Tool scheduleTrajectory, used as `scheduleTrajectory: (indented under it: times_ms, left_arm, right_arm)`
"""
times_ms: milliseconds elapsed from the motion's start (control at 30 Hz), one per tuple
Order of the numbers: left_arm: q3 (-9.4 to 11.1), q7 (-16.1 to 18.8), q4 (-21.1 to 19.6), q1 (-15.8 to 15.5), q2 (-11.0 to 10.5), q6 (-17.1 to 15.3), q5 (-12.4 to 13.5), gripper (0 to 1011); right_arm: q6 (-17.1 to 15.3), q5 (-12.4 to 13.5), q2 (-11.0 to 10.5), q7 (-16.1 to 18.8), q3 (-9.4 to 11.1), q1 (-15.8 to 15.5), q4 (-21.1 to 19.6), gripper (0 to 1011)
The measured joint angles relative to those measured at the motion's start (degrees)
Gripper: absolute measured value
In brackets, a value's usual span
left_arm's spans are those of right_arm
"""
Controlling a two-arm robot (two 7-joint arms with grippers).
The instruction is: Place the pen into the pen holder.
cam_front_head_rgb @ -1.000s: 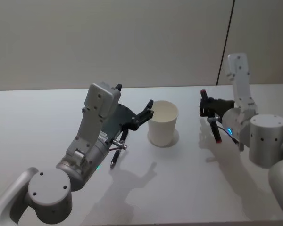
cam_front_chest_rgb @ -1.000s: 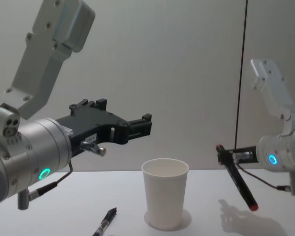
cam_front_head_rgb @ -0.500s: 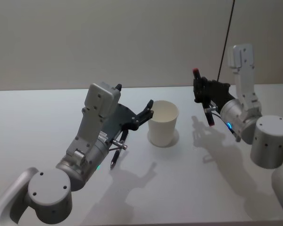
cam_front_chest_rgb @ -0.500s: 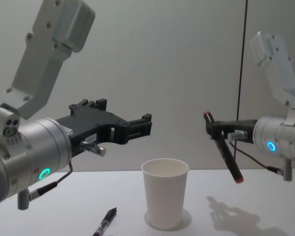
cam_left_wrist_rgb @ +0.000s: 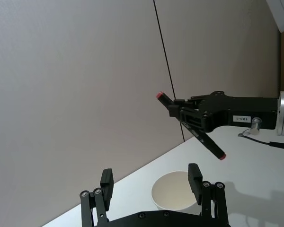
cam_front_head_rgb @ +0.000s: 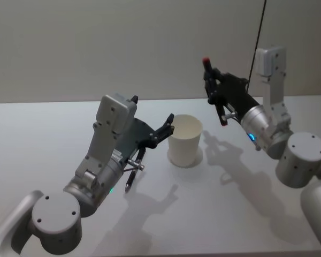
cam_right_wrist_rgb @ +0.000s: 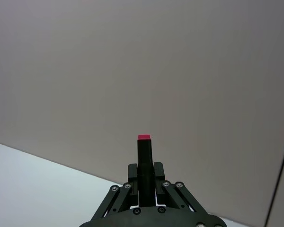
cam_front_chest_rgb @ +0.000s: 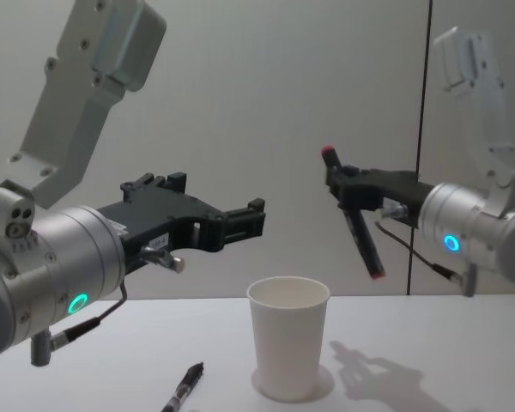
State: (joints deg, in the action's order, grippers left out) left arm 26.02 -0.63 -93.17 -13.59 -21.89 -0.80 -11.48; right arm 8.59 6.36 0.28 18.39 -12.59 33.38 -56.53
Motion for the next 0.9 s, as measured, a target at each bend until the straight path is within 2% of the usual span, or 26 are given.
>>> scheduleTrajectory:
  times_ms: [133,233,300,400,733,900]
  left_arm:
    - [0.0,0.0,0.0,0.0,0.0,0.0,0.0,1004]
    - [0.0,0.0,0.0,0.0,0.0,0.0,0.0,1004]
    - [0.0,0.0,0.0,0.0,0.0,0.0,0.0,1004]
    - [0.0,0.0,0.0,0.0,0.0,0.0,0.0,1004]
    - [0.0,0.0,0.0,0.0,0.0,0.0,0.0,1004]
    - [0.0,0.0,0.0,0.0,0.0,0.0,0.0,1004]
  right_arm:
    - [4.7,0.58,0.61,1.85,-0.35,1.57,3.47,185]
    - [6.92,0.88,0.99,2.7,-0.59,2.52,5.59,185]
    - [9.92,1.31,1.58,3.77,-0.98,3.81,8.57,185]
    - [12.48,1.74,2.12,4.64,-1.29,5.04,11.39,185]
    - [20.01,3.33,3.92,7.07,-2.18,9.06,21.0,185]
    - [22.79,4.12,4.68,7.93,-2.43,10.81,25.2,185]
